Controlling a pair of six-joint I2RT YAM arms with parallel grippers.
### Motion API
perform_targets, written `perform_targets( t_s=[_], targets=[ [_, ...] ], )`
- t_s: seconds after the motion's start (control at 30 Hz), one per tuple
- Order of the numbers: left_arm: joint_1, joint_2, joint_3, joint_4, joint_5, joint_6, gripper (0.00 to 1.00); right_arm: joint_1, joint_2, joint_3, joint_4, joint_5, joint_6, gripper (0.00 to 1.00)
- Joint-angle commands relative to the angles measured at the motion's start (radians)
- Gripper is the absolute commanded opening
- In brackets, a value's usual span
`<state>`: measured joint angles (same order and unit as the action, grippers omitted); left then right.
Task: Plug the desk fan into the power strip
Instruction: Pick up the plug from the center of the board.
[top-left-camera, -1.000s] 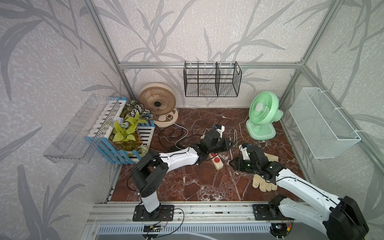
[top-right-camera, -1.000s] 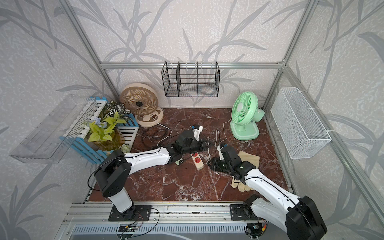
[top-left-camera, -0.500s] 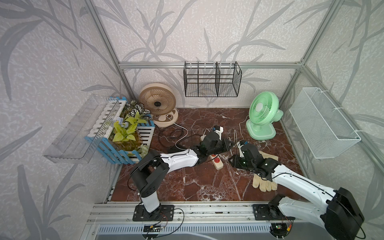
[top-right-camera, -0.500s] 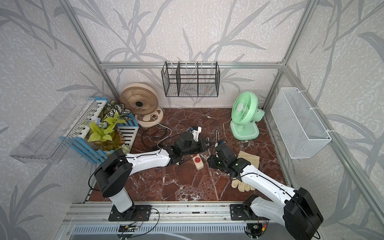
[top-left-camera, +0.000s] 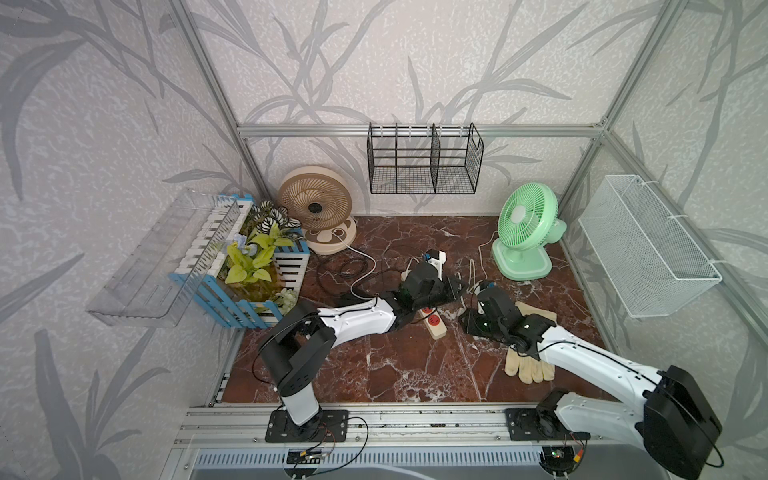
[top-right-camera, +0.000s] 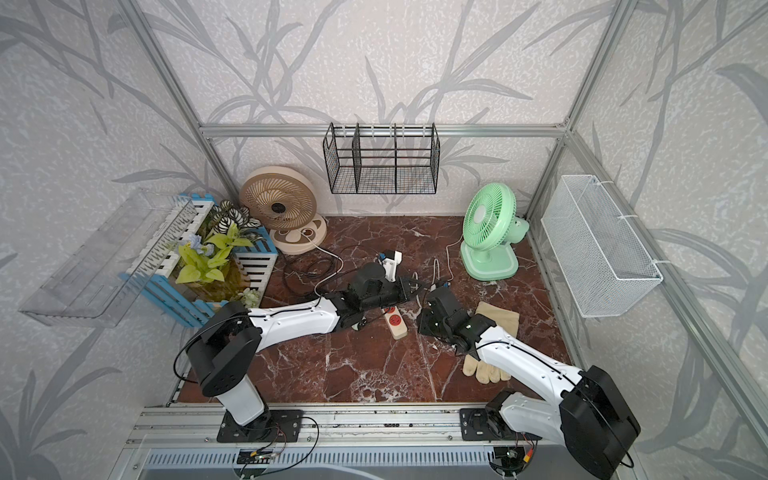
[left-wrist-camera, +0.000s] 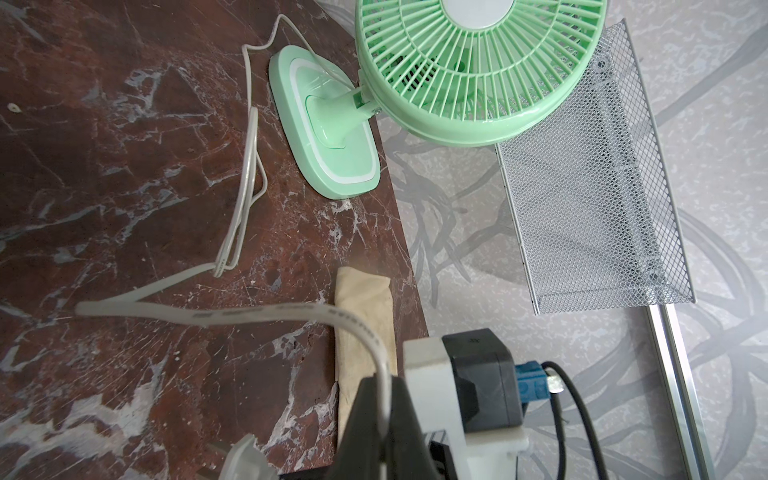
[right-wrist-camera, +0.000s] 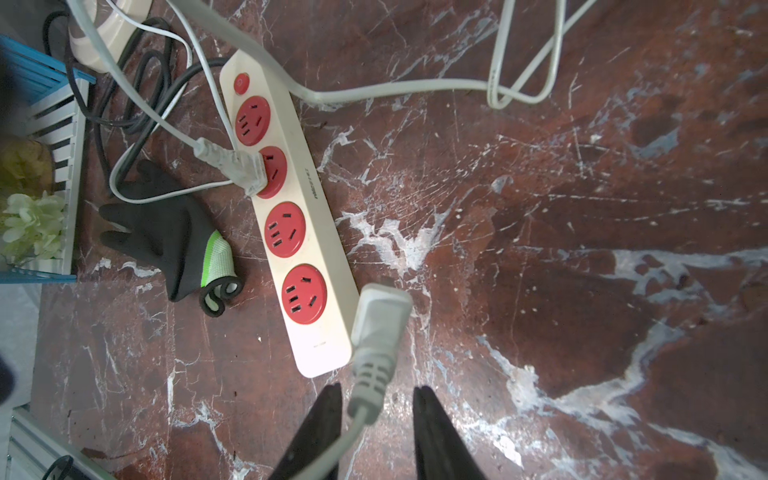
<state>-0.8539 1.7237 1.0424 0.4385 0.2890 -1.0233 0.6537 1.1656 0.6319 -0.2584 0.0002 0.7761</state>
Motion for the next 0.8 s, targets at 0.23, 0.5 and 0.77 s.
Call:
perform_targets(
  t_s=[0.23,0.5,0.77],
  targets=[
    [-0.004,-0.033,-0.007,0.01,-0.002,0.0,0.0,0.004,0.011,0.044,0.048,0.057,0.028,0.36],
    [-0.005,-0.022,0.001,0.004,-0.016,-0.004,0.0,0.03,-0.013,0.02,0.074,0.133,0.053,0.37],
    [-0.004,-0.011,0.014,-0.004,-0.022,-0.008,0.0,0.103,-0.016,0.011,0.067,0.266,0.067,0.37]
  ],
)
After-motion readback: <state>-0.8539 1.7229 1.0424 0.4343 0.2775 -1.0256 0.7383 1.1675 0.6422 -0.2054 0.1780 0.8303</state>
